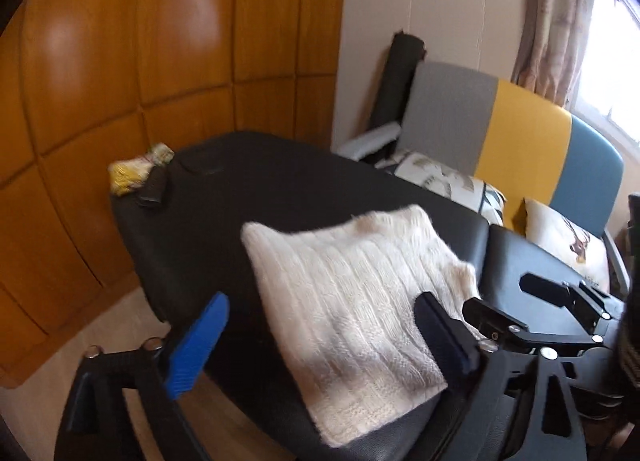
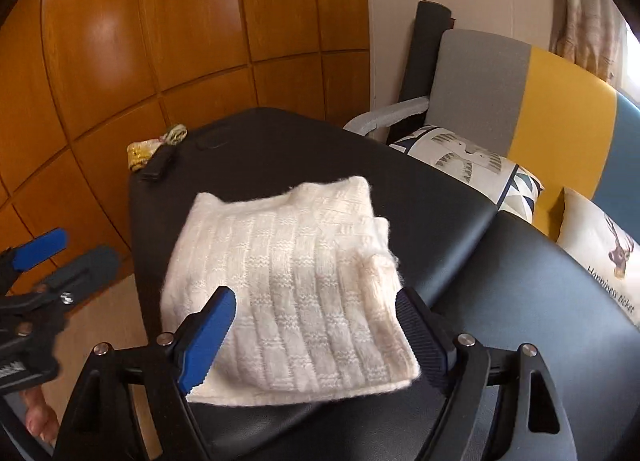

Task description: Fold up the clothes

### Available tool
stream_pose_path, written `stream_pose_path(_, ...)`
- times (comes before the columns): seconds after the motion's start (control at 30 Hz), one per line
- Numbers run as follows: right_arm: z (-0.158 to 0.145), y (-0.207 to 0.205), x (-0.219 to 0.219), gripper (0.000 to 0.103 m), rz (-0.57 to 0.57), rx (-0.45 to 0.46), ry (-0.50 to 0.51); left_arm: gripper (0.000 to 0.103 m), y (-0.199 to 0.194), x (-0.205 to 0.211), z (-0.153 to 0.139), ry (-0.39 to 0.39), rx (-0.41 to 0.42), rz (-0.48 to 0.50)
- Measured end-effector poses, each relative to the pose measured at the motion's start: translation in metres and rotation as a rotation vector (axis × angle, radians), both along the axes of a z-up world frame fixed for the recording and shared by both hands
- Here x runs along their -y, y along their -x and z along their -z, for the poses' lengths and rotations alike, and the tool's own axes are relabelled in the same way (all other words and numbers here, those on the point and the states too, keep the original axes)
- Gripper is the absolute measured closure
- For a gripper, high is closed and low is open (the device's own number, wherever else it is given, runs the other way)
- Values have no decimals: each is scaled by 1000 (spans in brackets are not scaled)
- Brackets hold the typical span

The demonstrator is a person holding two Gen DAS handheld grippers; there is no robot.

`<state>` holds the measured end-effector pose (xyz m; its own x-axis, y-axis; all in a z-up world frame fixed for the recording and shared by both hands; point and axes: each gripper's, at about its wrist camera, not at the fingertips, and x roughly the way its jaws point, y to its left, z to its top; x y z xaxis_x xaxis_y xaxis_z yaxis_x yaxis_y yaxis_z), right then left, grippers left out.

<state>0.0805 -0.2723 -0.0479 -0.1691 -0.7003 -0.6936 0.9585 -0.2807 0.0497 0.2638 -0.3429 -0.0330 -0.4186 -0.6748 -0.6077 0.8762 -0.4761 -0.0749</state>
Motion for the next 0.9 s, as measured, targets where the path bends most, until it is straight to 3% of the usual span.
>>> stream_pose_path(0.17, -4, -14, 8, 19, 73, -63, -2, 4, -18, -6, -18, 64, -10, -100)
stream_pose_path(0.33, -14, -33, 5, 19, 78, -120, 17, 4, -29, -12, -31, 157, 40, -179)
stream_pose_path(0.53, -14, -42, 4, 19, 40, -124, 23, 4, -43, -11, -38, 140, 30, -200)
stream_pose_path(0.9, 1, -42, 4, 19, 1, -111, -26, 4, -36, -4, -28, 29, 52, -160)
